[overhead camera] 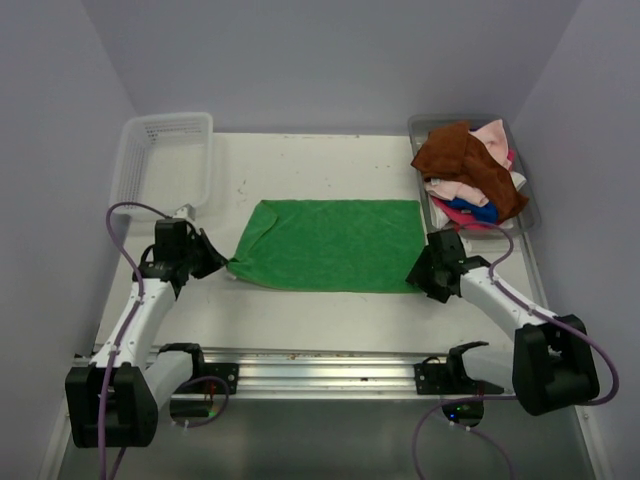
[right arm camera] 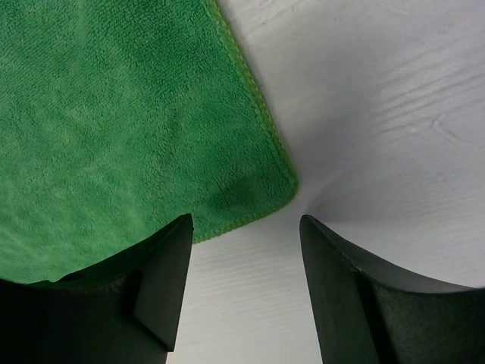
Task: Roll the towels
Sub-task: Flatten the towel
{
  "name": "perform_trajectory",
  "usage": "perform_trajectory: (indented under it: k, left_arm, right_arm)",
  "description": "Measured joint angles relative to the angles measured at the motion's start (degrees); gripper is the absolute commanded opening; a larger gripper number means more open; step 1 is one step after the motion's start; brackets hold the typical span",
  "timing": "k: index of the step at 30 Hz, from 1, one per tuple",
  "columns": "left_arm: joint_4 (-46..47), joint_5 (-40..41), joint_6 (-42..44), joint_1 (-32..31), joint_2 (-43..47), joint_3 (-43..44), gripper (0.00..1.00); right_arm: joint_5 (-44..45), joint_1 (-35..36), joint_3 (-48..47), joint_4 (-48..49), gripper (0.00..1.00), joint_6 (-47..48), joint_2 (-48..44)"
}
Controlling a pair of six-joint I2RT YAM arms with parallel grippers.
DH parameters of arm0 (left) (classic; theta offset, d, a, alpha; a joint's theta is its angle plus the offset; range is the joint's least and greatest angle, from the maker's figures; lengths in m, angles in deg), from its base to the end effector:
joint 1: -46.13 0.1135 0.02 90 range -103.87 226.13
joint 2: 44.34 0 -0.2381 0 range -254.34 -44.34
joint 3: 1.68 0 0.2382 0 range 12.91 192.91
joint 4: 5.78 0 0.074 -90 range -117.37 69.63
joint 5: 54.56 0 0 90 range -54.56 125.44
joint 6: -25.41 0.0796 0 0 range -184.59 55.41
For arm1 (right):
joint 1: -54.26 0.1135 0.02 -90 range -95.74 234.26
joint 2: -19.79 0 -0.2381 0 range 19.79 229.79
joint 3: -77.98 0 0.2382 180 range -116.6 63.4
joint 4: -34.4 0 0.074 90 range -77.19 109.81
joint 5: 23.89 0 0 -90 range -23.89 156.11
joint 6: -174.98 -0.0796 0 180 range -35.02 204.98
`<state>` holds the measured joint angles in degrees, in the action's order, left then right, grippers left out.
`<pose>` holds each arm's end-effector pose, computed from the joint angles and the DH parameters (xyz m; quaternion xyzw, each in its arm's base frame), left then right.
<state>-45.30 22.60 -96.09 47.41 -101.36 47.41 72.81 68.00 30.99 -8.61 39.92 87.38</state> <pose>0.2292 -0.0126 0.1687 -0.2224 0.8998 -0.1946 0.3209 0.2161 0.0433 0.1127 0.2752 0.9323 0.0623 0.2265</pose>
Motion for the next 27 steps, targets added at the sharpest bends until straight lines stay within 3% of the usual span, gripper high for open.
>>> perform_trajectory:
  k: [11, 18, 25, 27]
  left_arm:
    - [0.04, -0.04, -0.02, 0.00, -1.09, 0.00, 0.00]
    - [0.02, -0.04, -0.02, 0.00, -1.27, 0.00, 0.00]
    - [0.02, -0.04, 0.00, 0.00, -1.27, 0.00, 0.00]
    - [0.04, -0.07, -0.02, 0.00, -1.27, 0.00, 0.00]
  right_arm:
    - [0.81, 0.00, -1.11, 7.45, 0.56, -0.22, 5.97]
    - [2.62, 0.00, -1.33, 8.70, 0.35, -0.83, 7.15]
    - [2.80, 0.00, -0.81, 7.87, 0.40, -1.03, 6.05]
    - [2.82, 0.00, -0.42, 6.95, 0.33, -1.01, 5.07]
